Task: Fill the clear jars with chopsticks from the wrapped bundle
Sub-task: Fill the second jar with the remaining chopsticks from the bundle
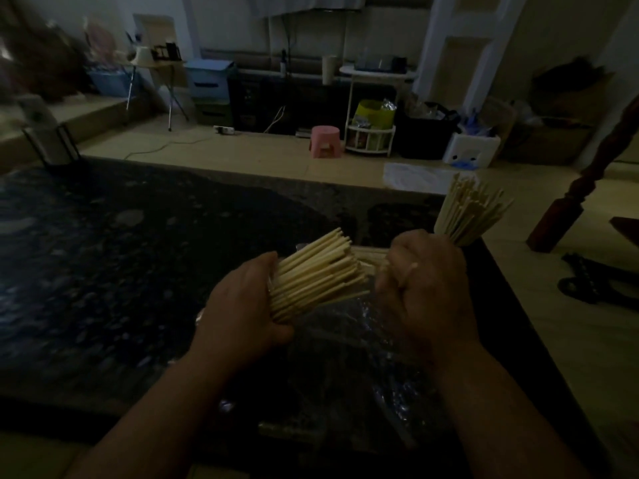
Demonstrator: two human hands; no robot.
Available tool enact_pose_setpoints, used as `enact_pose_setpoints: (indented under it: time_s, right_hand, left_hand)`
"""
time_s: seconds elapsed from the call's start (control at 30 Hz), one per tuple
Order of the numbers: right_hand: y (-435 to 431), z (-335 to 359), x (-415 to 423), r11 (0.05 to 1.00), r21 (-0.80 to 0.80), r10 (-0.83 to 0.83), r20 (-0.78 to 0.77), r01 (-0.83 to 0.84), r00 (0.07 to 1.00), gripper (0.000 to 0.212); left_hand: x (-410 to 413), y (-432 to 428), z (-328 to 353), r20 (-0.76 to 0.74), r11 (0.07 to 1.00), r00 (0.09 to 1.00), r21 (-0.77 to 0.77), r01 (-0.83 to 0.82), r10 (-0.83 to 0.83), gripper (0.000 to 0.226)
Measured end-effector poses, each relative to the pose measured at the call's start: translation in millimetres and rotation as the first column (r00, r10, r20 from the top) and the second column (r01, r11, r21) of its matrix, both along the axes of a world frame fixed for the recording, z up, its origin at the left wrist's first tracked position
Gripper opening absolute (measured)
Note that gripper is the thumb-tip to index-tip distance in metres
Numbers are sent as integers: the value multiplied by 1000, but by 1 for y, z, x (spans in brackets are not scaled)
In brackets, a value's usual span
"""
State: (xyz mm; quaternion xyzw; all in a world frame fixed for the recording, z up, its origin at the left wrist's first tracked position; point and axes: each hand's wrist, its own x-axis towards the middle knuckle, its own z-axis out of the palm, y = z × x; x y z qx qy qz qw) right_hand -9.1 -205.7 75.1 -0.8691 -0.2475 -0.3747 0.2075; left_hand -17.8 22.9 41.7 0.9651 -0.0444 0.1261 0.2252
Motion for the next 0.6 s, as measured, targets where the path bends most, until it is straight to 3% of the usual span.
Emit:
enact_pose_setpoints:
  time_s: [0.17,0.37,0.43,0.53,0.6]
  right_hand:
    - [2,-8,-1,982,179,-52,-69,63,996,40]
    - [10,-7,3,903,429,16,-73,17,997,30]
    - [15,-5,1,813,582,92,-114,-9,989,31]
    - [31,0,-9,537,843,284,-163,-16,945,28]
    - [38,2,-13,475,880,315,-173,3,933,30]
  left_hand:
    - [2,-3,-2,-15,999,999,29,30,-30,105]
    - [2,-2,-3,-39,999,998,4,42,-41,101]
    - [2,-2,-5,-45,999,998,-15,44,-44,101]
    - [2,-1,-7,-34,999,998,-28,46,-47,100]
    - [2,-1,-7,-29,998,999,-33,44,-45,100]
